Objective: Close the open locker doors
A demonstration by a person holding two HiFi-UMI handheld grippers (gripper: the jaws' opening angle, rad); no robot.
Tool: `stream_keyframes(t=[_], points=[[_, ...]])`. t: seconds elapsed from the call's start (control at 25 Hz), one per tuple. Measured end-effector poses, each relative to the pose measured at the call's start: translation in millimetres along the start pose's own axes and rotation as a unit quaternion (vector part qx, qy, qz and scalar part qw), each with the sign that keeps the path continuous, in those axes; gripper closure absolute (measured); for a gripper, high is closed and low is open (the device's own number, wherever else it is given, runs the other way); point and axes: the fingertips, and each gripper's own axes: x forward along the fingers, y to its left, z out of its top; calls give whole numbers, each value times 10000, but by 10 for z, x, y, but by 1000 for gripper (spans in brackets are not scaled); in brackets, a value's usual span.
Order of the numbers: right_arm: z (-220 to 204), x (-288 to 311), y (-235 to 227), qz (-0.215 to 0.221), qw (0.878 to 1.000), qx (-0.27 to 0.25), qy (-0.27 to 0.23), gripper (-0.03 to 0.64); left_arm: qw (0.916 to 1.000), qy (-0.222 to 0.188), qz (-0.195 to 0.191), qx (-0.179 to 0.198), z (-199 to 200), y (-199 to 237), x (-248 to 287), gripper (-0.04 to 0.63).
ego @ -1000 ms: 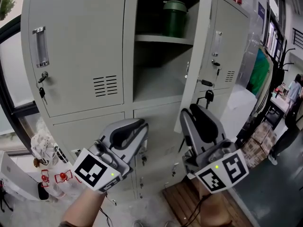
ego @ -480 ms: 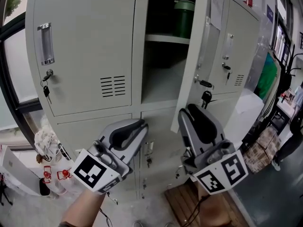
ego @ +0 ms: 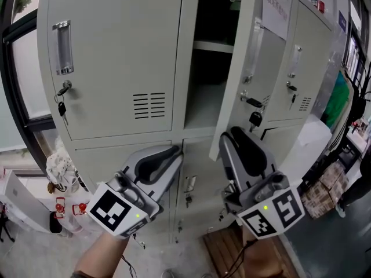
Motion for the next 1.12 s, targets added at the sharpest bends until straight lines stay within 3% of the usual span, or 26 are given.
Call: stream_keyframes(t=[1.12], points=[[-333, 437, -17, 233, 9996, 157, 94, 571, 9995, 76, 290, 20, -117, 335, -51, 551]])
